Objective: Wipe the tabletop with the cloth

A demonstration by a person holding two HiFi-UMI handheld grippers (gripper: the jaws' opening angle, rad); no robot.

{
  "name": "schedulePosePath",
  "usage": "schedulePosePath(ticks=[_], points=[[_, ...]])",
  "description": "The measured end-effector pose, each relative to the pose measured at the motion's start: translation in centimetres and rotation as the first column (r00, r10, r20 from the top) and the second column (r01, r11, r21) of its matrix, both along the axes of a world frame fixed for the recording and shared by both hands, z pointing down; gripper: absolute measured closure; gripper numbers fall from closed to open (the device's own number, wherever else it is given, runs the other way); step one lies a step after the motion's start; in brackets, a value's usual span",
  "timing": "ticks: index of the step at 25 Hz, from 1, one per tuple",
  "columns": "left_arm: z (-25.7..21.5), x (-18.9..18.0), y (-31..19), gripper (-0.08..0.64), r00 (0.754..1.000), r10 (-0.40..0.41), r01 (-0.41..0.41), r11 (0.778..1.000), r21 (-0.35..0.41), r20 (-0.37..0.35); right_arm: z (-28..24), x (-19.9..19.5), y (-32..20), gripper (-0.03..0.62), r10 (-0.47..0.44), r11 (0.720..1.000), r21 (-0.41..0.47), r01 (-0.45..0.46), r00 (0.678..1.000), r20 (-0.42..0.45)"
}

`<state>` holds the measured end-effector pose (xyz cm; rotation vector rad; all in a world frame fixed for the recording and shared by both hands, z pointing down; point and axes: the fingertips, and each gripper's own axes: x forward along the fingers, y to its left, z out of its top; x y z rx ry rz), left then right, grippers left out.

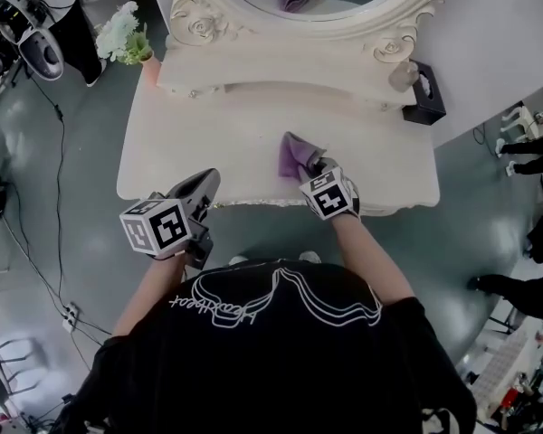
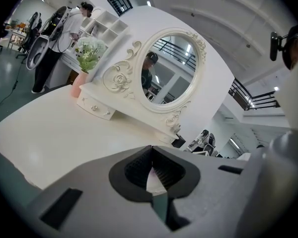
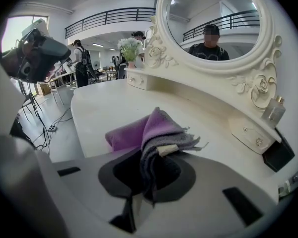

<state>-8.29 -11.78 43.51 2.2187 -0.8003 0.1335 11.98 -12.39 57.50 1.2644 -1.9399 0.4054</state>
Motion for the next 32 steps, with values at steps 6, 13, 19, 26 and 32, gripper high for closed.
schedulePosePath(ticks=[6, 13, 19, 26, 32], points=[[-0.2, 1.7, 0.1, 0.555, 1.0, -0.002, 0.002, 1.0, 0.002, 0.005, 0.0, 2.1, 0.5, 0.541, 0.006, 1.0, 0.005, -0.006, 1.0, 0.004], [-0.7, 4.6, 1.0, 0.555, 1.0, 0.021, -0.022, 1.0, 0.008, 0.019, -0.1, 4.9, 1.2, 0.541, 0.025, 1.0, 0.008, -0.025, 1.0, 0.018], [-1.3, 6.7, 1.8, 0.555, 0.998, 0.041, -0.042, 0.999, 0.017, 0.037, 0.1, 7.6, 2.1, 0.541, 0.045, 0.999, 0.0, -0.045, 0.999, 0.014], [-2.2, 9.0, 2.3, 0.555, 0.997, 0.054, -0.056, 0.998, 0.035, 0.047, 0.0, 10.3, 3.2, 0.541, 0.052, 0.999, -0.016, -0.052, 0.998, 0.019], [-2.2, 11.3, 2.9, 0.555, 0.996, 0.071, -0.072, 0.997, 0.036, 0.052, 0.0, 13.3, 4.2, 0.541, 0.078, 0.997, -0.021, -0.078, 0.997, 0.016]])
